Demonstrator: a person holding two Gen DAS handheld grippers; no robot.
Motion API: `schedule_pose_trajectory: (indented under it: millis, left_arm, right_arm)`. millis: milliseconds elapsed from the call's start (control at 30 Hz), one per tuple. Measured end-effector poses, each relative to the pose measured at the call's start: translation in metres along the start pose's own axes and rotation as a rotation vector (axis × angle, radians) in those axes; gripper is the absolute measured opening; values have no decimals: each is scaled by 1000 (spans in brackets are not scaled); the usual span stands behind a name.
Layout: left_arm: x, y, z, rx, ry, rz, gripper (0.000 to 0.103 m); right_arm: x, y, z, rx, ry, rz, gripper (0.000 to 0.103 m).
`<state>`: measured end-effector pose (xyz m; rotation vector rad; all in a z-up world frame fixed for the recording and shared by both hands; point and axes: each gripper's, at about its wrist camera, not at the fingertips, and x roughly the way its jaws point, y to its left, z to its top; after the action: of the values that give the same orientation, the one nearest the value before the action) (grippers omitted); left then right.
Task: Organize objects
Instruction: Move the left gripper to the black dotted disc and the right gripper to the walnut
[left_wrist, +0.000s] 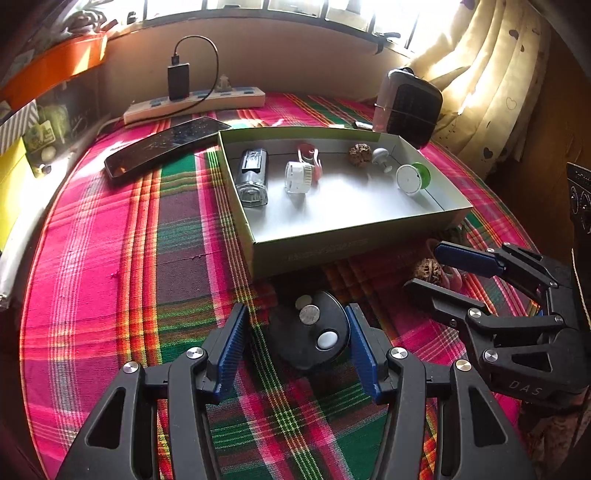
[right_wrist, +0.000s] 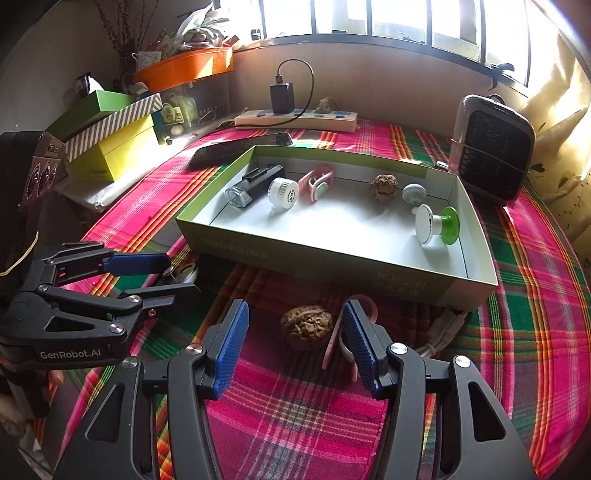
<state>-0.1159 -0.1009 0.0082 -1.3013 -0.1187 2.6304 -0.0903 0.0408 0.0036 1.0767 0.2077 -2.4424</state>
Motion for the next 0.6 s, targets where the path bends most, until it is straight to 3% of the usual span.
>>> schedule_pose_trajectory:
  millis: [167, 433, 600]
  left_arm:
    - [0, 1, 0, -4, -6, -6, 53]
    - [0, 2, 0, -1, -13, -3, 53]
    - [0, 1, -1, 0, -19, -2, 53]
  right_arm:
    - [0, 7, 1, -28, 13, 51, 55]
    - [-8, 5, 1, -12, -14, 31, 55]
    - [-17, 9, -1, -41, -25, 89, 54]
